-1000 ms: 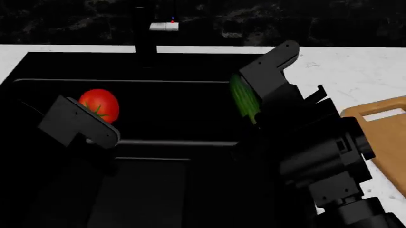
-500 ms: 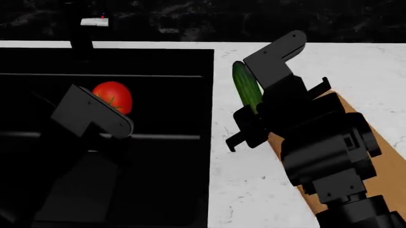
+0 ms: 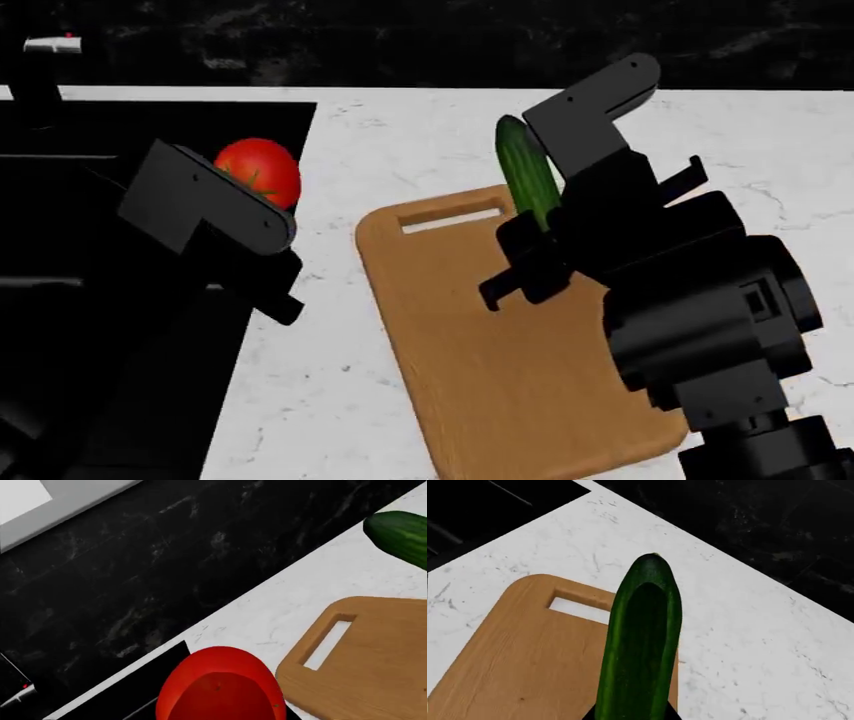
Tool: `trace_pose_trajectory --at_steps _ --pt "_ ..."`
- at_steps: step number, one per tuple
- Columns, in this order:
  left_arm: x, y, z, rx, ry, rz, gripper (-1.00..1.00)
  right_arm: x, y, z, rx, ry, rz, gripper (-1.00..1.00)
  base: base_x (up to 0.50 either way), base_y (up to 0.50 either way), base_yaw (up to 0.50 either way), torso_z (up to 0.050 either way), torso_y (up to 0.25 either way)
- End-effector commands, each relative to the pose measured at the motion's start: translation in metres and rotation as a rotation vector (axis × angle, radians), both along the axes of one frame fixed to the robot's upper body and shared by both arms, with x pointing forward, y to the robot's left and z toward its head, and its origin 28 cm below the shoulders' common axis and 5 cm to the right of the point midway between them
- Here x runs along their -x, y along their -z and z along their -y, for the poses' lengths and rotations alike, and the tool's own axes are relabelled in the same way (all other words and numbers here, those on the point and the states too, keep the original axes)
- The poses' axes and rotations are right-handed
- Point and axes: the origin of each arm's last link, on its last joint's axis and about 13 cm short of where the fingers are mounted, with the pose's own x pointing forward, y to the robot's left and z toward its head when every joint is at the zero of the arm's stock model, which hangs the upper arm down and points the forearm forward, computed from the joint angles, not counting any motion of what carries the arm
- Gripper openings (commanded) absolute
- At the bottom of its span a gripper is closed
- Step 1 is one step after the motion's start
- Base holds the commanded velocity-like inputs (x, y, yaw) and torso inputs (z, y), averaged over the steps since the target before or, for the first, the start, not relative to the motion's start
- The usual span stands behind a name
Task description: Pick the vegetables from the sink and place them on the cutting board.
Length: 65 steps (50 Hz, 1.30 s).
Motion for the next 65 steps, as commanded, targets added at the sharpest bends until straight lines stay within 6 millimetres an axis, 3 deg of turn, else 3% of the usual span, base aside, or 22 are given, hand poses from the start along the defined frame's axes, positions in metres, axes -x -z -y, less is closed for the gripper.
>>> trace_pose_trajectory --at_steps 1,9,14,19,22,28,35,41,65 --pt "-0.004 -0.018 0.009 0.077 -0.020 0.074 -1.00 0.002 -0.004 0.002 -0.006 0.004 0.020 -1.00 0.00 -0.50 0.00 0.000 0.000" --pt "-0.008 -0.023 0.017 0.098 -0.018 0.074 -1.00 0.003 0.000 0.001 -0.014 0.007 0.006 -1.00 0.00 -0.50 0.00 0.000 0.001" --pt "-0.018 -0.035 0.025 0.184 -0.029 -0.009 -1.00 0.000 -0.003 -0.005 -0.005 0.048 0.029 -1.00 0.00 0.00 0.00 0.000 0.000" --pt "-0.025 -0.038 0.034 0.162 -0.081 -0.025 -1.00 -0.002 -0.002 -0.010 0.008 0.097 -0.033 -1.00 0.00 0.00 0.00 0.000 0.002" --pt "-0.032 -0.048 0.042 0.214 -0.050 -0.127 -1.00 -0.003 -0.009 -0.012 -0.011 0.108 -0.007 -1.00 0.00 0.00 0.00 0.000 0.000" --pt "-0.048 -0.048 0.054 0.264 -0.066 -0.293 -1.00 -0.002 -0.013 -0.013 -0.044 0.137 0.033 -1.00 0.00 0.00 0.00 0.000 0.002" --pt "-0.056 -0.039 0.065 0.274 -0.068 -0.359 -1.00 -0.004 -0.016 -0.012 -0.062 0.165 0.049 -1.00 0.00 0.00 0.00 0.000 0.000" --pt "-0.051 -0.027 0.076 0.225 -0.040 -0.377 -1.00 0.000 -0.019 -0.010 -0.063 0.175 0.063 -1.00 0.00 0.00 0.00 0.000 0.002" --pt "-0.044 0.036 0.067 0.111 -0.100 -0.479 -1.00 -0.004 -0.011 -0.008 -0.110 0.196 0.070 -1.00 0.00 0.00 0.00 0.000 0.000"
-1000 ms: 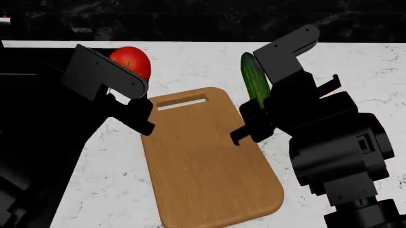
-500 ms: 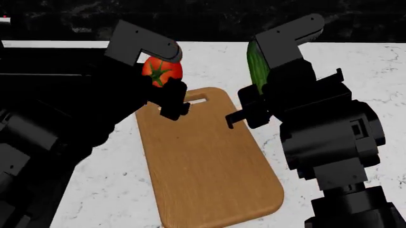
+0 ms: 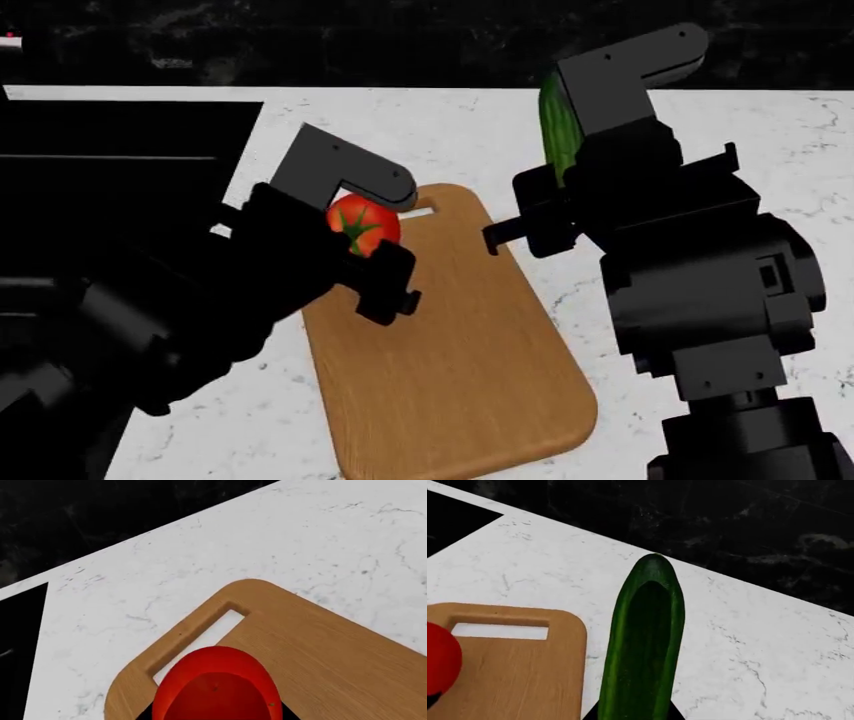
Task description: Pick the vegetables from the sink and place them on the cutting board.
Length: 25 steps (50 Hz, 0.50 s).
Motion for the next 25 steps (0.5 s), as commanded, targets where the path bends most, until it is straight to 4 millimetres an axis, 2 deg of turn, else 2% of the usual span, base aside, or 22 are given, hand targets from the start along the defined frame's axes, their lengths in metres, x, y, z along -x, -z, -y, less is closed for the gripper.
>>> trace_pose_trajectory --at_steps 1,9,10,22,25 --pt "0.005 0.026 -0.006 -0.019 -0.061 -0.063 -1.00 -0.002 0.000 0.000 -0.004 -0.003 0.010 -1.00 0.00 0.00 0.00 0.000 0.000" --pt "0.005 0.029 -0.006 -0.039 -0.065 -0.040 -1.00 -0.001 0.003 0.002 -0.009 0.002 0.008 -1.00 0.00 0.00 0.00 0.000 0.000" --pt "0.004 0.028 -0.006 -0.034 -0.070 -0.040 1.00 -0.001 0.002 0.002 -0.009 0.003 0.008 -1.00 0.01 0.00 0.00 0.000 0.000" --pt "0.001 0.019 -0.004 -0.056 -0.055 0.031 1.00 -0.002 0.006 0.001 -0.017 -0.001 0.002 -1.00 0.00 0.00 0.00 0.000 0.000" --pt "0.005 -0.001 -0.003 -0.013 -0.038 0.097 1.00 -0.003 0.009 0.000 -0.014 -0.003 -0.006 -1.00 0.00 0.00 0.00 0.000 0.000"
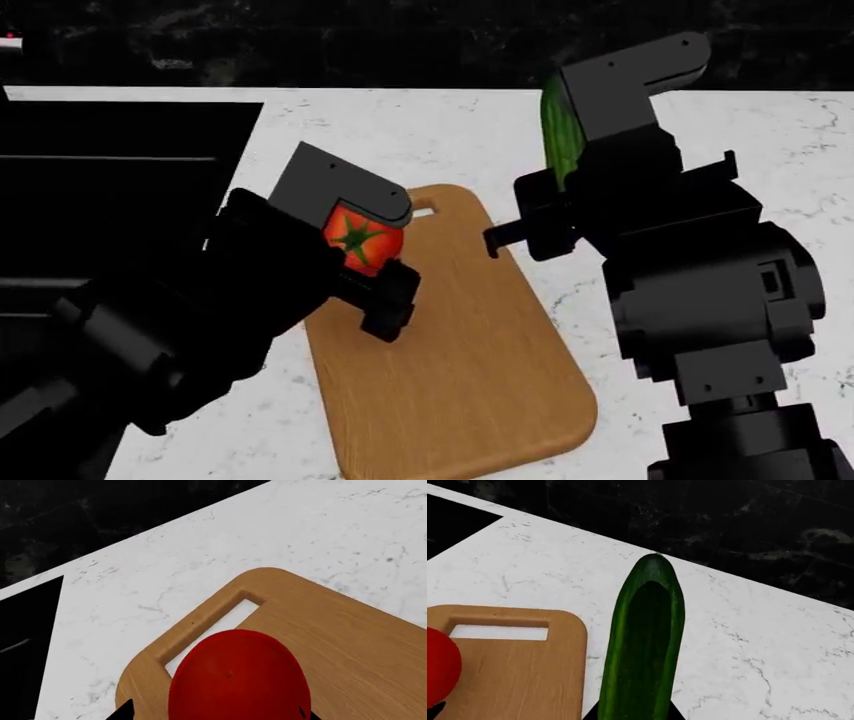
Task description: Pick the vegetables from the sink and place them on the cutting board.
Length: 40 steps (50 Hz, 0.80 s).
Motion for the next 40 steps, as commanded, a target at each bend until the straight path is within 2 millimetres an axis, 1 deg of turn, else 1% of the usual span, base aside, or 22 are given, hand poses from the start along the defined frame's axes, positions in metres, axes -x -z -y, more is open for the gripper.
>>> trace_pose_trajectory --at_steps 1,2,4,8,13,26,29,31,32,33,35,36,40 --pt "0.005 -0.021 -0.001 0.023 0.004 0.095 1.00 -0.002 0.004 -0.001 0.006 -0.010 -0.009 -1.00 0.00 0.00 0.00 0.000 0.000" --pt "0.008 -0.029 -0.001 0.038 0.015 0.122 1.00 -0.002 0.004 -0.003 0.019 -0.026 -0.009 -1.00 0.00 0.00 0.00 0.000 0.000" --pt "0.012 -0.037 -0.002 0.053 0.015 0.132 1.00 -0.002 0.002 -0.004 0.018 -0.030 -0.003 -1.00 0.00 0.00 0.00 0.000 0.000" --pt "0.017 -0.051 -0.006 0.095 0.013 0.166 1.00 -0.002 0.005 -0.004 0.023 -0.033 -0.006 -1.00 0.00 0.00 0.00 0.000 0.000" --pt "0.021 -0.058 -0.005 0.104 0.025 0.200 1.00 -0.001 0.004 -0.005 0.026 -0.042 -0.006 -1.00 0.00 0.00 0.00 0.000 0.000" --pt "0.033 -0.094 -0.008 0.162 0.033 0.305 1.00 0.000 0.003 -0.004 0.019 -0.040 -0.013 -1.00 0.00 0.00 0.00 0.000 0.000" --pt "0.035 -0.102 -0.012 0.198 0.017 0.329 1.00 0.003 0.001 -0.009 0.027 -0.106 -0.038 -1.00 0.00 0.00 0.00 0.000 0.000" --pt "0.037 -0.108 -0.015 0.237 -0.001 0.369 1.00 0.003 -0.003 -0.012 0.011 -0.115 -0.019 -1.00 0.00 0.00 0.00 0.000 0.000" --pt "0.037 -0.112 -0.016 0.251 -0.032 0.455 1.00 0.003 -0.005 -0.013 -0.003 -0.112 -0.042 -1.00 0.00 0.00 0.00 0.000 0.000" --pt "0.038 -0.114 -0.018 0.289 -0.045 0.450 1.00 0.004 -0.007 -0.014 0.009 -0.102 -0.051 -1.00 0.00 0.00 0.00 0.000 0.000" --pt "0.040 -0.116 -0.022 0.305 -0.069 0.510 1.00 0.005 -0.013 -0.017 0.006 -0.100 -0.112 -1.00 0.00 0.00 0.00 0.000 0.000" --pt "0.044 -0.116 -0.026 0.313 -0.084 0.576 1.00 0.004 -0.019 -0.019 -0.010 -0.093 -0.162 -1.00 0.00 0.00 0.00 0.000 0.000" --pt "0.053 -0.116 -0.039 0.353 -0.144 0.593 1.00 0.009 -0.047 -0.026 0.031 -0.142 -0.282 -1.00 0.00 0.00 0.00 0.000 0.000"
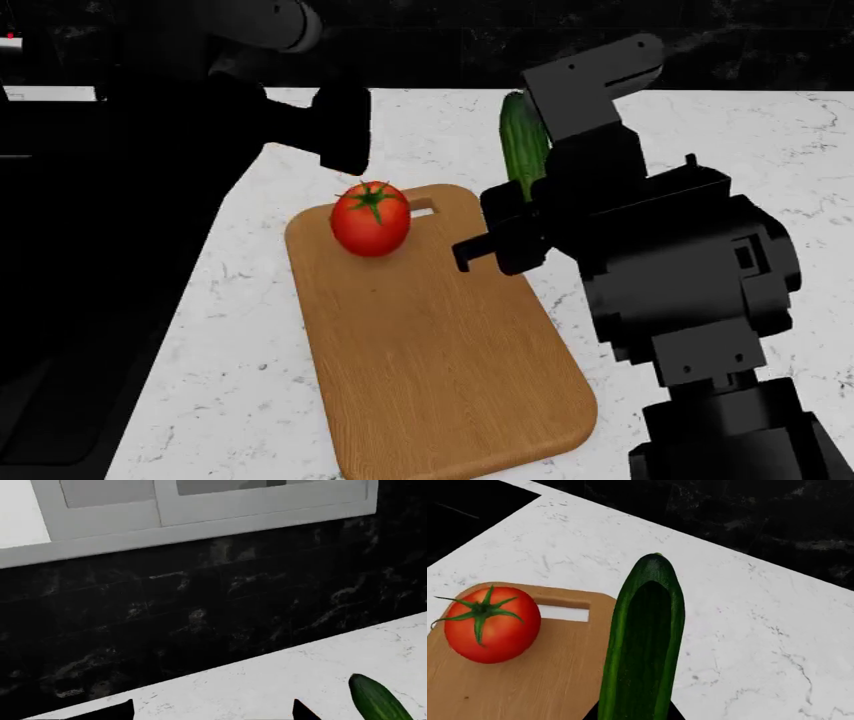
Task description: Pick the vegetables from the sink and place them on the cutting board.
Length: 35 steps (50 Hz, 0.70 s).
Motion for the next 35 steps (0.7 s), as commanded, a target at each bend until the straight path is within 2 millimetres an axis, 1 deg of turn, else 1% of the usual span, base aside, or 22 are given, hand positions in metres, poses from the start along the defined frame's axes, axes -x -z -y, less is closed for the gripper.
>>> trace_pose_trajectory --at_steps 1,4,6,10,12,16,20,29,35 --pt "0.018 -0.016 -0.023 0.141 -0.110 0.168 1.00 0.008 -0.043 -0.014 0.038 -0.069 -0.203 -1.00 0.00 0.00 0.00 0.000 0.000" --pt "0.019 -0.014 -0.029 0.160 -0.155 0.181 1.00 0.012 -0.057 -0.019 0.009 -0.090 -0.271 -1.00 0.00 0.00 0.00 0.000 0.000" --pt "0.020 -0.015 -0.032 0.171 -0.163 0.185 1.00 0.016 -0.062 -0.022 0.017 -0.132 -0.329 -1.00 0.00 0.00 0.00 0.000 0.000" --pt "0.022 -0.009 -0.033 0.178 -0.167 0.190 1.00 0.021 -0.067 -0.028 0.074 -0.185 -0.457 -1.00 0.00 0.00 0.00 0.000 0.000" --pt "0.021 -0.007 -0.033 0.184 -0.162 0.187 1.00 0.026 -0.068 -0.029 0.081 -0.189 -0.486 -1.00 0.00 0.00 0.00 0.000 0.000" --pt "0.021 -0.005 -0.032 0.184 -0.154 0.183 1.00 0.034 -0.063 -0.030 0.088 -0.196 -0.557 -1.00 0.00 0.00 0.00 0.000 0.000" --pt "0.022 -0.003 -0.031 0.174 -0.155 0.182 1.00 0.036 -0.059 -0.031 0.077 -0.203 -0.580 -1.00 0.00 0.00 0.00 0.000 0.000" --pt "0.024 -0.004 -0.032 0.170 -0.148 0.184 1.00 0.035 -0.045 -0.028 0.066 -0.189 -0.611 -1.00 0.00 0.00 0.00 0.000 0.000" --pt "0.022 -0.003 -0.031 0.171 -0.150 0.184 1.00 0.033 -0.029 -0.027 0.071 -0.185 -0.647 -1.00 0.00 0.00 0.00 0.000 0.000"
